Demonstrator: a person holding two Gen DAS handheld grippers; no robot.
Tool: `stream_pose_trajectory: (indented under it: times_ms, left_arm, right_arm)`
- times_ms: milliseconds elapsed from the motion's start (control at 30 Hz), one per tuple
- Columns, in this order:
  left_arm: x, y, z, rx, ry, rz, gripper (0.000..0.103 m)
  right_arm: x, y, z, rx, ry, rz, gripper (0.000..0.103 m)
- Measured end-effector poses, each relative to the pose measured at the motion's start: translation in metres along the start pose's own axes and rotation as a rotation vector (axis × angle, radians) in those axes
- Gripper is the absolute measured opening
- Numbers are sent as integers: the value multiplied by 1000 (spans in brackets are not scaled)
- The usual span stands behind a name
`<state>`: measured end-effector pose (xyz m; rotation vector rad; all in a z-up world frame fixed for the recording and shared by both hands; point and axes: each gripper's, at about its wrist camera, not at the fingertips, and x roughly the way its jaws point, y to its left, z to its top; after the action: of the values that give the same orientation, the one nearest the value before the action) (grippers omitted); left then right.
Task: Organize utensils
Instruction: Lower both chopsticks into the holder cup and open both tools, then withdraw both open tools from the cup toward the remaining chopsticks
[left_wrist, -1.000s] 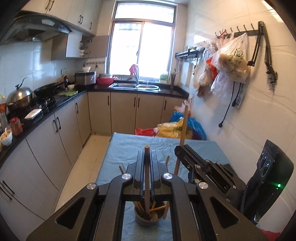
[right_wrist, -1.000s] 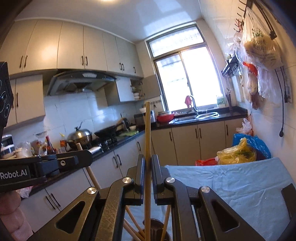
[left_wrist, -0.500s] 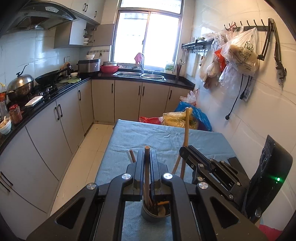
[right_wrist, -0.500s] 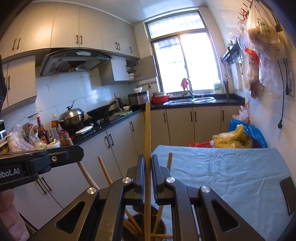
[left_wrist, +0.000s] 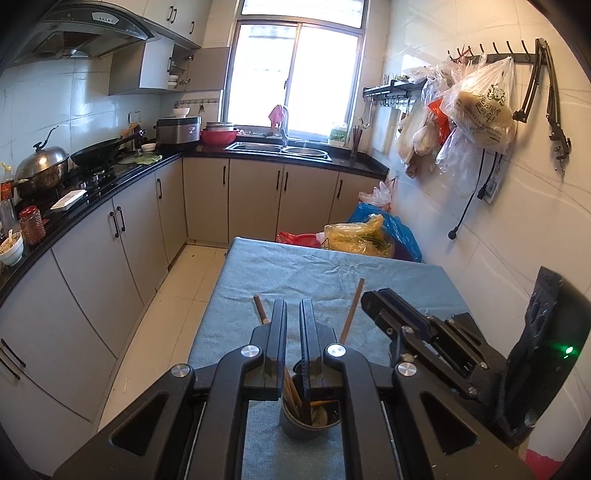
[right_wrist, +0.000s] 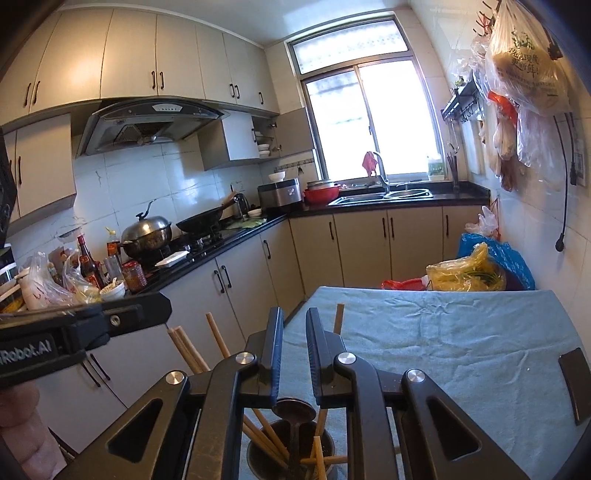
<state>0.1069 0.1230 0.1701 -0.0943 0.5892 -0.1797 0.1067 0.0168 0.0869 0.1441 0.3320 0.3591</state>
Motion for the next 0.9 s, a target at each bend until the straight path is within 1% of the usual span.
stream_pose_trajectory:
  times_ms: [100, 133, 167, 200, 233, 267, 300, 367, 433, 467, 567, 667, 700, 733, 767, 800, 900]
  left_arm:
    - [1, 0, 1, 0, 0, -1, 6]
    - [0, -2, 0, 3, 0, -2, 7]
    - [-1, -3, -1, 7, 0, 1, 7]
    - [-1, -4, -1, 11, 0, 1, 8]
    - [-2, -5, -3, 15, 0, 0, 8]
    - [-2, -5, -3, 17, 1, 3, 9]
    - [-1, -5, -3, 15, 3, 9, 9]
    - [1, -5, -3, 12, 6, 7, 9]
    - [2, -4, -4, 8, 9, 8, 9]
    - [2, -4, -5, 8, 10, 7, 9]
    - [2, -3, -6, 7, 16, 10, 9]
    - [2, -3, -5, 8, 16, 11, 9]
    - [2, -4, -4, 9, 17, 13, 9]
    - [1, -3, -5, 12, 16, 12, 9]
    - [0, -4, -5, 16, 15, 14, 9]
    - [-1, -4, -5, 19, 14, 16, 9]
    - [-1, -2, -6, 20, 13, 20, 12]
  right_arm:
    - [-13, -2, 2, 8, 3, 33, 14]
    - [-21, -3, 2, 1, 10, 46, 16]
    - [-27, -3, 1, -12, 35, 68, 18]
    - [-32, -4, 0, -24, 66, 94, 27]
    - [-36, -5, -3, -41, 110, 120, 34]
    - [-41, -5, -9, -75, 177, 151, 36]
    - [-42, -5, -14, -106, 227, 155, 38]
    - [-39, -7, -30, -161, 337, 129, 38]
    - [-27, -13, -49, -161, 454, 112, 38]
    - [-21, -15, -56, -163, 495, 107, 38]
    - [1, -19, -78, -178, 588, 69, 38]
    - [23, -25, -91, -163, 641, 78, 38]
    - [30, -28, -95, -153, 668, 63, 30]
    - [34, -32, -97, -132, 674, 72, 12]
    - [36, -33, -99, -121, 688, 92, 9]
    - [35, -34, -101, -114, 692, 95, 8]
    - [20, -34, -95, -106, 660, 111, 8]
